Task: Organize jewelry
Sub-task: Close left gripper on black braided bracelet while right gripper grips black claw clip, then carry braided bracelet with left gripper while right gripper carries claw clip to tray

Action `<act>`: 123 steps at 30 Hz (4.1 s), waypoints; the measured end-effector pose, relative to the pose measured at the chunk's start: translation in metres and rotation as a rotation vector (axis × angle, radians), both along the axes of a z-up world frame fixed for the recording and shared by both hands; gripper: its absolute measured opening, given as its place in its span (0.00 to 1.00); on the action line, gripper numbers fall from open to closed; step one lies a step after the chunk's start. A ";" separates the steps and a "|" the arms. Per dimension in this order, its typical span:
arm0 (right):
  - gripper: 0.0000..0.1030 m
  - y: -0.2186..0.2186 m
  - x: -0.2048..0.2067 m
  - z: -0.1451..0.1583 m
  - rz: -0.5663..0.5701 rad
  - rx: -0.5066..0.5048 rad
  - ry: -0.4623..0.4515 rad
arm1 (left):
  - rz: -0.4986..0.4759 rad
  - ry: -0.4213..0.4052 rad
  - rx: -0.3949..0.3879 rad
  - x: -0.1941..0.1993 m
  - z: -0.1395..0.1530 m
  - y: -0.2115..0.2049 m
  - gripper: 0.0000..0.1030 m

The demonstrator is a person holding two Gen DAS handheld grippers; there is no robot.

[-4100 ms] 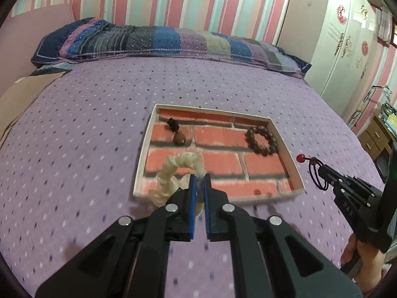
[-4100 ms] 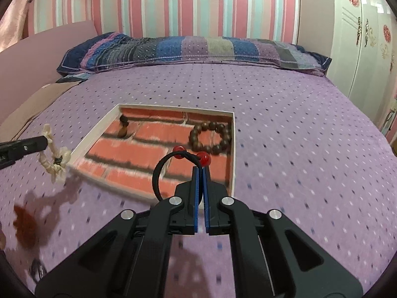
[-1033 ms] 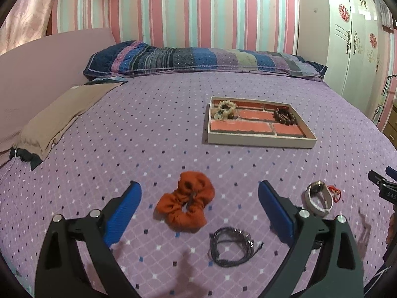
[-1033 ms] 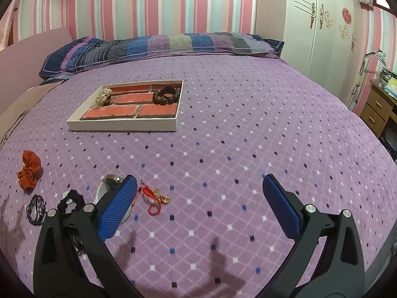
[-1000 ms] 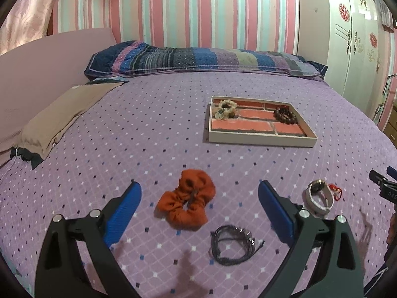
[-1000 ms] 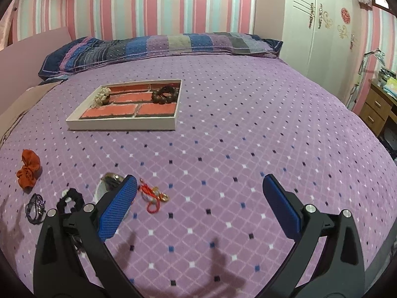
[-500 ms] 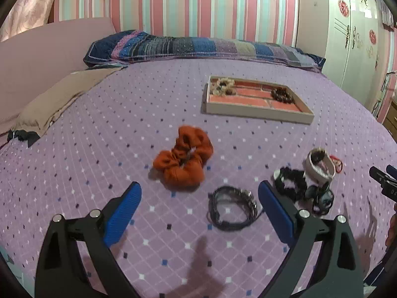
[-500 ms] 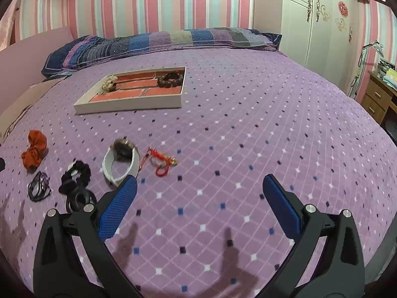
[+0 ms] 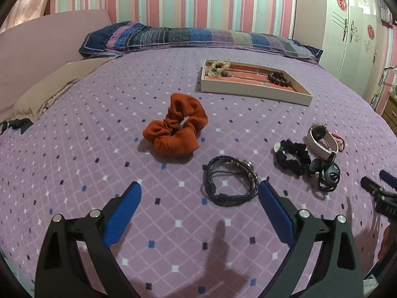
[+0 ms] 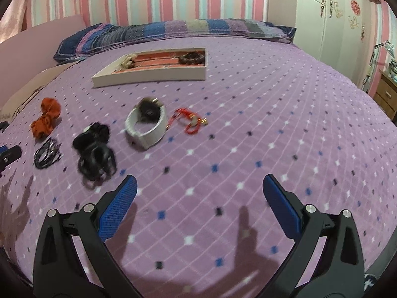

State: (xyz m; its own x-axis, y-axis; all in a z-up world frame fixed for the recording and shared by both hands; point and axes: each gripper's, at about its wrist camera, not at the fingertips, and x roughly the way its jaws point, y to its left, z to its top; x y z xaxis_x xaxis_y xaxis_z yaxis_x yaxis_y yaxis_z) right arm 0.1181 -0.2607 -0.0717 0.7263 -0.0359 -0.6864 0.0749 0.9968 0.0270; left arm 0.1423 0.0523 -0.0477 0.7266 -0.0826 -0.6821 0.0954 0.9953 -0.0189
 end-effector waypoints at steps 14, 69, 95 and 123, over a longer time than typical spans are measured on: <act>0.96 0.062 0.004 -0.015 0.098 -0.037 -0.002 | -0.004 0.062 -0.022 0.015 -0.023 0.004 0.90; 0.36 0.080 0.034 -0.009 0.159 0.032 -0.031 | -0.141 0.100 -0.066 0.041 -0.039 -0.004 0.09; 0.35 0.075 0.055 0.018 0.202 0.061 -0.089 | -0.166 -0.016 -0.073 0.053 0.019 -0.031 0.09; 0.35 0.023 0.276 0.056 0.079 -0.033 -0.069 | -0.055 -0.025 -0.030 0.276 0.052 -0.095 0.09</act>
